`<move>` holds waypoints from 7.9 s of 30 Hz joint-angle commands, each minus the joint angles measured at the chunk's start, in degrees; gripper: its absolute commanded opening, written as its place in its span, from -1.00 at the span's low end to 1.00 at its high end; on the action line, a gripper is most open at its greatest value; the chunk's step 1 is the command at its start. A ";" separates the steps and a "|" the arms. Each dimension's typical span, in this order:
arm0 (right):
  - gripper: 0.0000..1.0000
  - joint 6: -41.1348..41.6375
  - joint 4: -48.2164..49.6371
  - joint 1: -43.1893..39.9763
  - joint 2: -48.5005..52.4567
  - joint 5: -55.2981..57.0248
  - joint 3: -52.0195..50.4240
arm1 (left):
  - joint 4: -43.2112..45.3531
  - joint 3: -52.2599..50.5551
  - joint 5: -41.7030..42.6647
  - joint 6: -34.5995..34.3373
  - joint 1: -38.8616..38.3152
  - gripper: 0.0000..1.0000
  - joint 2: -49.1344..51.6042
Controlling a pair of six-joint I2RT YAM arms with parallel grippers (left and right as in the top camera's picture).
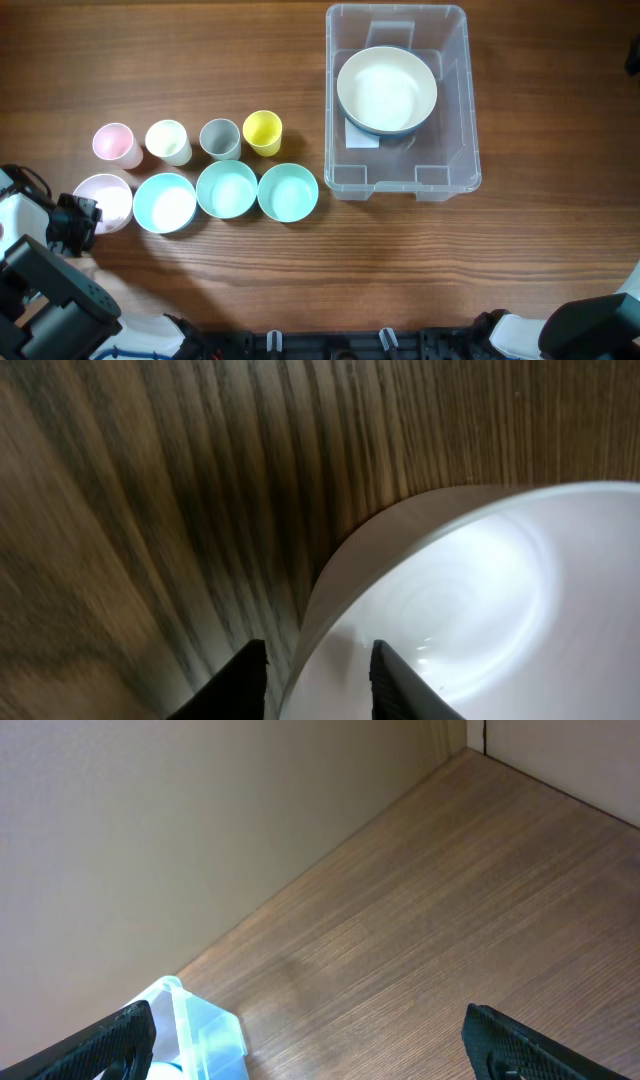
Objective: Pack container
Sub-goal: 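Grasp the pink bowl with the left gripper, then carry the pink bowl with the left gripper into the bin's right side, then grasp the light blue bowl with the left gripper and place it in the bin, then grasp the mint green bowl with the left gripper and place it in the bin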
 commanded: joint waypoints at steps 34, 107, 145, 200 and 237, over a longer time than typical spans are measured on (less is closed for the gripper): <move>0.99 0.09 0.22 0.02 0.55 0.44 0.37 | 27.76 27.80 8.98 13.25 -70.84 -0.92 3.10; 0.99 0.09 0.22 0.02 0.55 0.44 0.37 | -0.96 -8.41 -1.20 -7.58 -20.06 0.18 -10.82; 1.00 0.09 0.24 0.02 0.55 0.44 0.37 | 20.59 15.54 7.02 15.34 -63.93 -0.92 -19.67; 0.99 0.07 0.24 0.02 0.55 0.44 0.37 | -27.36 18.78 5.16 7.52 -40.37 0.21 -13.03; 0.99 0.09 0.22 0.02 0.55 0.44 0.37 | -12.04 -4.28 7.10 7.69 -38.10 -0.92 -14.99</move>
